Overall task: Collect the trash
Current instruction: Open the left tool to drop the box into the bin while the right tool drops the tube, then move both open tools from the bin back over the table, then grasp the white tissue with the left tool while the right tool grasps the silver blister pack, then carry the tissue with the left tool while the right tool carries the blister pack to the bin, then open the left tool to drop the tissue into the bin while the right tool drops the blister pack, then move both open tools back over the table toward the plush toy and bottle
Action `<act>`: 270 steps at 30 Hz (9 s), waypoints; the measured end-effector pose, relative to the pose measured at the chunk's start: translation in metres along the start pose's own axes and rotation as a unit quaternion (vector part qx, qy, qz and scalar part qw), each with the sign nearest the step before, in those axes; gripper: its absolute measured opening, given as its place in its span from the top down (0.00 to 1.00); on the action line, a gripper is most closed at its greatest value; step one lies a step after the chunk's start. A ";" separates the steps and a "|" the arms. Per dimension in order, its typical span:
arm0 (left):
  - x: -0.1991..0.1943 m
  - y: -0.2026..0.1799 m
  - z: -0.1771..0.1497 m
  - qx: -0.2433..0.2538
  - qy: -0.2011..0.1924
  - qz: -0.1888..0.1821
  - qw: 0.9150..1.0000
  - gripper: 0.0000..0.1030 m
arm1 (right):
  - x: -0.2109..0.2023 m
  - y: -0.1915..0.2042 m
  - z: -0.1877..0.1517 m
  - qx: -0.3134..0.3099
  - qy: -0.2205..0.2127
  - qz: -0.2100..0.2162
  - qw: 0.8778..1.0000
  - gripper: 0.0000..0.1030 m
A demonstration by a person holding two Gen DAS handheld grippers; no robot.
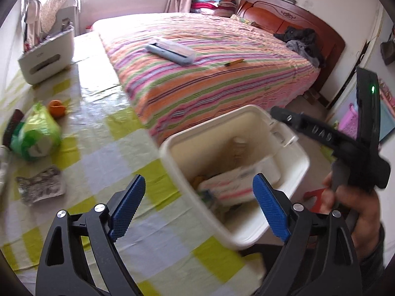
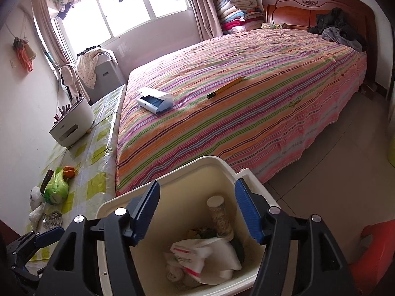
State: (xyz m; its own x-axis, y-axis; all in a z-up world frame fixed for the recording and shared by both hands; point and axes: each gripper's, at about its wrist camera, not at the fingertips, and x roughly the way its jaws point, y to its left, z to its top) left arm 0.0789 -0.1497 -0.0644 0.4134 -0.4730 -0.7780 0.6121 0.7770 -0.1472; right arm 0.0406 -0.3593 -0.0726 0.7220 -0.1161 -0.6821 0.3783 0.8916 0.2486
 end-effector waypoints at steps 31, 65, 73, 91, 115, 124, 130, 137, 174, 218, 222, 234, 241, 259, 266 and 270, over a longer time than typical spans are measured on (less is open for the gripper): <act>-0.097 0.245 -0.028 -0.216 -0.056 0.159 0.962 0.15 | 0.049 0.175 -0.029 -0.098 0.060 0.121 0.986 0.40; -0.053 0.342 -0.044 -0.270 0.022 0.128 0.954 0.15 | 0.093 0.338 -0.099 -0.356 0.169 0.253 0.884 0.35; -0.051 0.335 -0.044 -0.257 0.023 0.138 0.956 0.17 | 0.086 0.348 -0.124 -0.419 0.162 0.216 0.867 0.35; -0.060 0.339 -0.049 -0.265 0.011 0.163 0.950 0.72 | 0.083 0.300 -0.088 -0.264 0.138 0.204 0.932 0.67; -0.055 0.267 -0.042 -0.213 0.004 0.123 0.969 0.71 | 0.060 0.249 -0.064 -0.232 0.107 0.174 0.951 0.67; -0.042 0.227 -0.039 -0.185 0.009 0.095 0.978 0.71 | 0.052 0.226 -0.055 -0.222 0.096 0.160 0.957 0.67; -0.030 0.200 -0.036 -0.167 0.016 0.070 0.983 0.71 | 0.047 0.211 -0.050 -0.214 0.091 0.152 0.961 0.67; -0.020 0.174 -0.033 -0.152 0.019 0.048 0.987 0.70 | 0.040 0.194 -0.044 -0.206 0.085 0.142 0.964 0.67; 0.014 0.044 -0.018 -0.052 0.036 -0.047 0.997 0.70 | 0.018 0.103 -0.024 -0.145 0.061 0.081 0.984 0.67; 0.024 -0.028 -0.001 0.006 0.018 -0.072 0.997 0.29 | -0.009 0.012 0.004 -0.009 -0.015 0.030 0.999 0.46; 0.016 -0.025 0.001 0.013 0.007 -0.052 0.999 0.24 | -0.012 0.011 0.006 0.000 -0.022 0.029 0.999 0.46; -0.017 0.047 -0.005 0.014 -0.015 0.050 0.999 0.24 | -0.004 0.042 0.005 -0.015 -0.013 0.060 0.998 0.46; -0.023 0.110 -0.011 -0.046 -0.013 0.078 0.996 0.24 | 0.014 0.089 -0.001 -0.041 0.011 0.084 0.996 0.46; -0.039 0.191 -0.024 -0.116 -0.014 0.135 0.984 0.24 | 0.048 0.182 -0.023 -0.093 0.053 0.120 0.987 0.42; -0.053 0.222 -0.037 -0.161 -0.014 0.142 0.977 0.24 | 0.056 0.202 -0.033 -0.106 0.063 0.122 0.985 0.41; -0.067 0.238 -0.049 -0.192 -0.018 0.140 0.971 0.24 | 0.059 0.204 -0.037 -0.099 0.067 0.126 0.985 0.41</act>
State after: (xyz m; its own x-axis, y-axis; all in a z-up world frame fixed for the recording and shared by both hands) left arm 0.1639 0.0873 -0.0776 0.5542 -0.2297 -0.8001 0.1785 0.9716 -0.1553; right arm 0.1391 -0.1680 -0.0872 0.6901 0.1676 -0.7041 0.0666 0.9540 0.2924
